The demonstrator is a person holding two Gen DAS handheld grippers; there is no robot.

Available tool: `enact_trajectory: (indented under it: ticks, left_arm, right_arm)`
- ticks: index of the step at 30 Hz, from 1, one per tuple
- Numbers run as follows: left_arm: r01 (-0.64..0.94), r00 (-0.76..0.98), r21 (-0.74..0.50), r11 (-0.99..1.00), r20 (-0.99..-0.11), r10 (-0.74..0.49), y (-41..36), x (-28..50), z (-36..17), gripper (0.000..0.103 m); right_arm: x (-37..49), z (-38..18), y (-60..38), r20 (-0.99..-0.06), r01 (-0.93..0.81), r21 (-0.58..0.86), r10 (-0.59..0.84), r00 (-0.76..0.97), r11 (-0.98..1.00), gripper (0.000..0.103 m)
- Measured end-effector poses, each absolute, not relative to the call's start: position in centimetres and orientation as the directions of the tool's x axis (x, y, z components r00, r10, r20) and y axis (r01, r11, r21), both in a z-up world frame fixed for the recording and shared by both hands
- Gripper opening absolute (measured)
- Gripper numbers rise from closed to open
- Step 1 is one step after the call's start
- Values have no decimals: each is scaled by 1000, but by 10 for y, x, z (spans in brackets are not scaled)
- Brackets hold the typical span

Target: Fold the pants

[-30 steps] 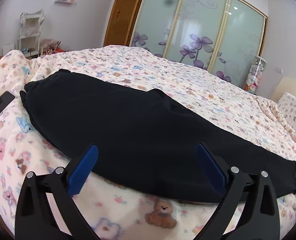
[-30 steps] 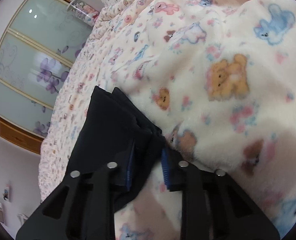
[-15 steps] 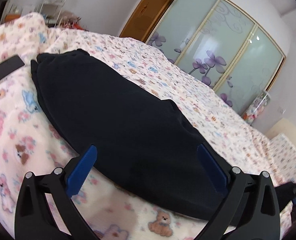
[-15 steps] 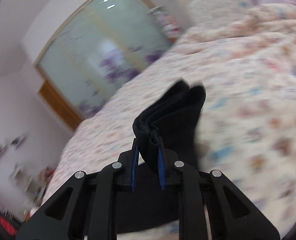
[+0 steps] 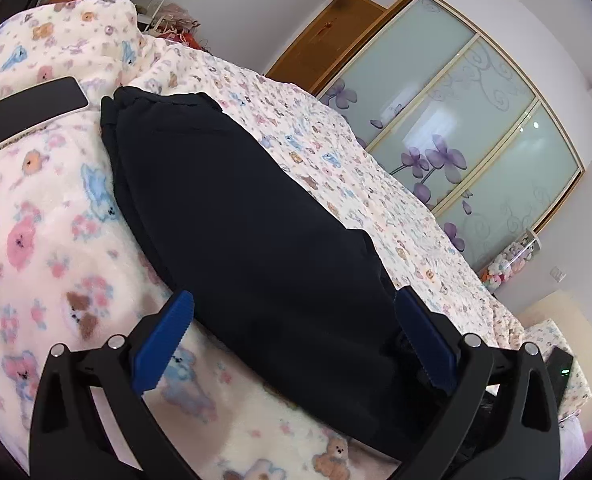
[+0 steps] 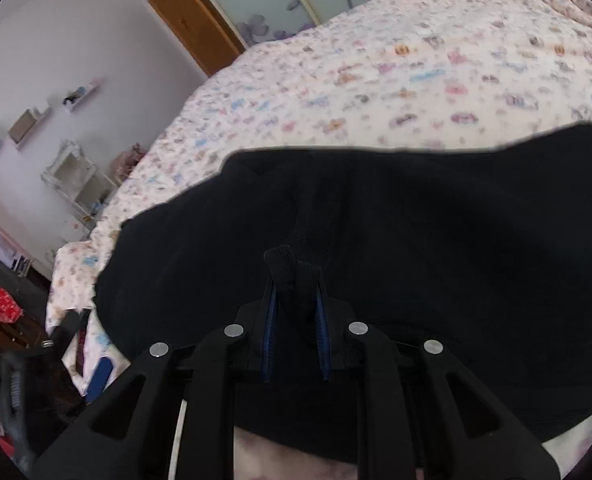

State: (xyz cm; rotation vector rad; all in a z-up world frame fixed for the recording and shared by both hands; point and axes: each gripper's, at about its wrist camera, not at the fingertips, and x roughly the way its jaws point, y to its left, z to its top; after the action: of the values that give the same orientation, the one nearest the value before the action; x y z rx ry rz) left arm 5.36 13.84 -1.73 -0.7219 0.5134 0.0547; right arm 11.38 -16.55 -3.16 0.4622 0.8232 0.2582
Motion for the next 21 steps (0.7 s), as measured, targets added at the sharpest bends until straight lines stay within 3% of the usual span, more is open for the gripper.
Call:
enact_trajectory:
  ticks: [5,10,12,14,17,21]
  left_arm:
    - [-224,886,-625,748,-449,-110,141,51,-15,101]
    - [-233,881,-625,745,-460,-111,142,53,-16,101]
    - [-233,883,-624,746,-457,-107,144,52,-16,101]
    - [-248,881,-607,755,-465,-85,147,52,-15,101]
    - [-254,876,-618,744,-473,-93,147,53,-18,101]
    - [-253,875,-601,759,-476,-86,144,53,-17,101]
  right_arm:
    - [108,-4,-147,-535,-115,530,436,724,840,18]
    - [130,-34,-101,-685,-144,406,405,606,902,20]
    - [128,-43,-99,-704,-165,386,406,583,908,28]
    - [122,-41,-96,-702,-217,375,429,569,901,51]
    - [114,-29,-95,-673,-247,405,470,571,880,72]
    - [115,-37,-109,-591,-194,597,590,550,778,73]
